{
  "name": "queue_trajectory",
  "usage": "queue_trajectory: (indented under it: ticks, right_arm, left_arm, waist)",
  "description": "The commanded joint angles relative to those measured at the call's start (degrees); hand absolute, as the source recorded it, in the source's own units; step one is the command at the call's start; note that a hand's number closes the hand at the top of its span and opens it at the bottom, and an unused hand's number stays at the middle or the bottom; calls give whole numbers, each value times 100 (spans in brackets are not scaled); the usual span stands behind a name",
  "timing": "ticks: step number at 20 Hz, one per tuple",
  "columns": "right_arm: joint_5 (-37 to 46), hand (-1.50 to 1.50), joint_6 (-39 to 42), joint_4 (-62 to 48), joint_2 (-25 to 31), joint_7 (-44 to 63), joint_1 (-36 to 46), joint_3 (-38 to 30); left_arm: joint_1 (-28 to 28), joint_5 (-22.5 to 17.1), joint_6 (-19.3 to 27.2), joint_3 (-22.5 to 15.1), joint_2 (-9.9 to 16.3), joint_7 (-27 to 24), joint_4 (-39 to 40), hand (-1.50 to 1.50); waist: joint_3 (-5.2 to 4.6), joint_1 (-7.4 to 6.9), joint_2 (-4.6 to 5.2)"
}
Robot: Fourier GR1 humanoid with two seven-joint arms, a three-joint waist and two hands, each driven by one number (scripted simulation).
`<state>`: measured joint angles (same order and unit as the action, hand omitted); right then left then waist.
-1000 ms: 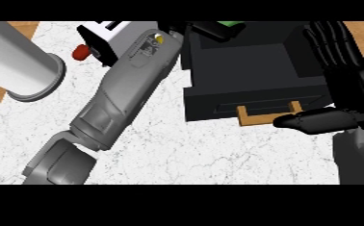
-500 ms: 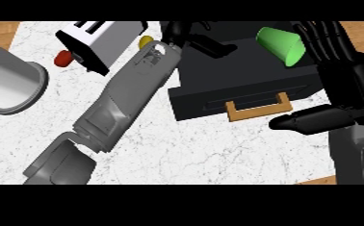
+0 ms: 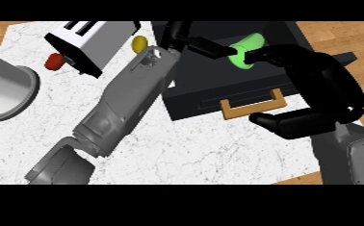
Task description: Pick up the cup, place it into the drawer and close the drawer
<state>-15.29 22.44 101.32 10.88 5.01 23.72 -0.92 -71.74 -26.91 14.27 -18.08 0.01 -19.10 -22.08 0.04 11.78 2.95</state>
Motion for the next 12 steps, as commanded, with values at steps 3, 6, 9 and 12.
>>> queue_trajectory:
  ticks: [3,6,9,12]
  right_arm:
    - [-439,150,1071,-101,346,342,-55,613]
    - [-83,150,1511,86,922,641,-308,870]
    - [378,-150,1627,112,1236,801,-303,985]
    - [1575,-150,1219,394,1114,593,-674,1370]
  left_arm:
    - [-90,-618,16,280,-1,-673,-204,-150]
    - [-83,-736,286,342,-1,-836,-126,-150]
    - [-128,-892,280,311,-1,-767,-30,-150]
    - [-43,-984,390,288,-1,-915,-5,-150]
  waist:
    - [-7,-111,-15]
    - [-7,-292,-136]
    - [-4,-521,-177]
    - [2,-649,-213]
